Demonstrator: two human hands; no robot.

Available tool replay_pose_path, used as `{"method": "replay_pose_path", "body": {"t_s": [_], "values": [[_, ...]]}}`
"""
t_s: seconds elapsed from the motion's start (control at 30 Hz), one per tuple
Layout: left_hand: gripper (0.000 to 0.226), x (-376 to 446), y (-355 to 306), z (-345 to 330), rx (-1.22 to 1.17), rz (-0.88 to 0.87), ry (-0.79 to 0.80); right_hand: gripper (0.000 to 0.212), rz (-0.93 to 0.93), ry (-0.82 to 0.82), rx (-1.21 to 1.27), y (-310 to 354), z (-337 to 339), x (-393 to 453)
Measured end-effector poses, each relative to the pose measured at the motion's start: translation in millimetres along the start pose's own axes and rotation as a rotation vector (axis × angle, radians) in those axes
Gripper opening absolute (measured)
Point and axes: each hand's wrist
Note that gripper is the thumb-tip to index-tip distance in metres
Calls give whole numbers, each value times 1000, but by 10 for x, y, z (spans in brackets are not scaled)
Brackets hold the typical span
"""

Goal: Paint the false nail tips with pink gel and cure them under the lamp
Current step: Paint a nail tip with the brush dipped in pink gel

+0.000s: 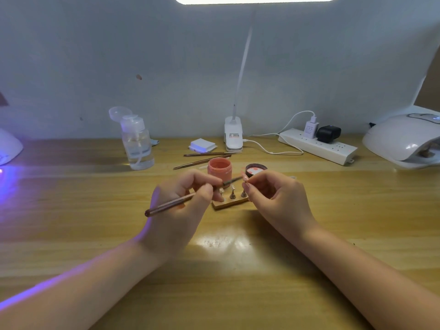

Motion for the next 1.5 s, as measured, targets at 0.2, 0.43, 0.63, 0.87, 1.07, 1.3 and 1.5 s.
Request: {"method": "replay_pose_path", "body": {"t_s": [0.2, 0.43, 0.63, 0.87, 1.07, 1.3, 1.5], "values": [[16, 632, -114, 161, 262, 137, -138, 4, 21, 8, -51, -9, 0, 7], [19, 1314, -89, 121, 547, 434, 147, 2, 35, 4, -76, 6, -6, 3], [17, 1355, -5, -92, 598, 603, 290, 2, 40, -8, -78, 54, -15, -3], [17, 1288, -3, -17, 414, 697, 141, 3, 41, 1, -86, 84, -6, -5], [25, 1177, 92, 256, 183, 848, 2, 3, 44, 19, -99, 85, 7, -11], [23, 949, 274, 497, 66, 881, -113, 3, 37, 17, -107, 75, 0, -6], [22, 606, 127, 359, -48, 572, -205, 6, 38, -2, -100, 40, 0, -3]]}}
Point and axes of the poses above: each hand's wrist, its own x-axis towards the middle knuckle, its own z-axis out of the back of the hand, y = z × x, and after that the axes turned 2 degrees about -z, right-handed
